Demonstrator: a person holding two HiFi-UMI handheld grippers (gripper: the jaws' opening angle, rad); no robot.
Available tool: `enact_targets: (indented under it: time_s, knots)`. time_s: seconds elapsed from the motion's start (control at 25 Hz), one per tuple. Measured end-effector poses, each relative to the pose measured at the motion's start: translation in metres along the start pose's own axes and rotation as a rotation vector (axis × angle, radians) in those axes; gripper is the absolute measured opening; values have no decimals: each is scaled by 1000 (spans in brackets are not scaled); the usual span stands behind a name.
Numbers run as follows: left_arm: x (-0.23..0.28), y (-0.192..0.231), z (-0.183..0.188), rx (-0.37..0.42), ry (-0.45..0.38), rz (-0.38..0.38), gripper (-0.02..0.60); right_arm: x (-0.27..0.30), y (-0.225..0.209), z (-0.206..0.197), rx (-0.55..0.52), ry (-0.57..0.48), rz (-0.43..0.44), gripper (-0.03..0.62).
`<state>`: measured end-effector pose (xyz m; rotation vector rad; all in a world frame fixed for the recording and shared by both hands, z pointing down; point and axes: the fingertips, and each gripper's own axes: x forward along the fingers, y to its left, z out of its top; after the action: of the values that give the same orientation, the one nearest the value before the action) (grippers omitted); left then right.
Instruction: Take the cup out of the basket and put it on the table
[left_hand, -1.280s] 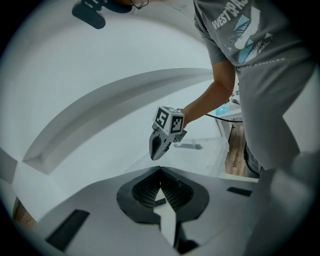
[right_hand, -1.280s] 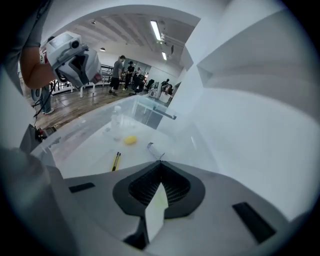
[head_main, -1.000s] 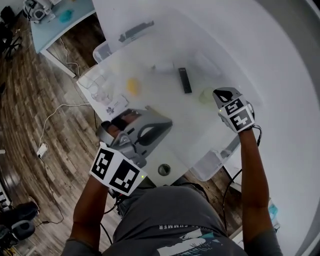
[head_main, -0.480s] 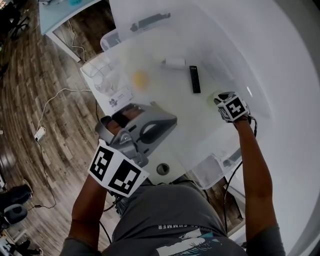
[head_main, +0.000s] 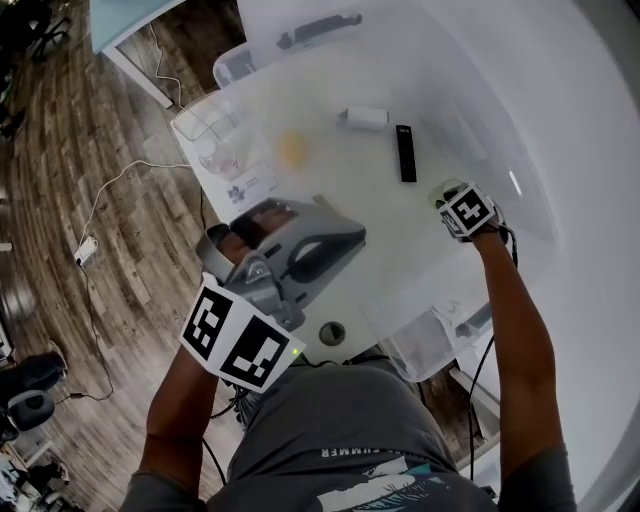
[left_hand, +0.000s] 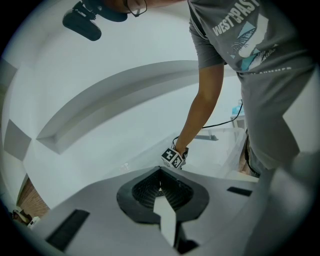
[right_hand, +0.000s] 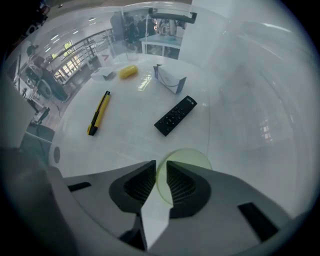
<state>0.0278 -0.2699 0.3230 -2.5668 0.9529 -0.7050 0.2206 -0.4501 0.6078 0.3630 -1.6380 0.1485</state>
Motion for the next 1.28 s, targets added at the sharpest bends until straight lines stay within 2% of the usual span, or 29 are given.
enact_targets:
  time_s: [0.04,0.12,0.4,0.96,1.28]
  knots:
    - [-1,0,0,1,0,1,9,1,0,-1,-7,7,-6,55]
    - [-2,0,-1,3,1,2,9,0,-1,-2,-15,11,-18,34]
    - [-11,-2,-3,9,0,3,9,-30,3,13,-17,-71,-81,28]
    - [-42,-14,-4,36,-19,-5,9,-166,61,78,-72,-388,-243,28]
    - [-63,-20,-9,47,-26,-10,9,-252,115,110,-132,-551,-346,28]
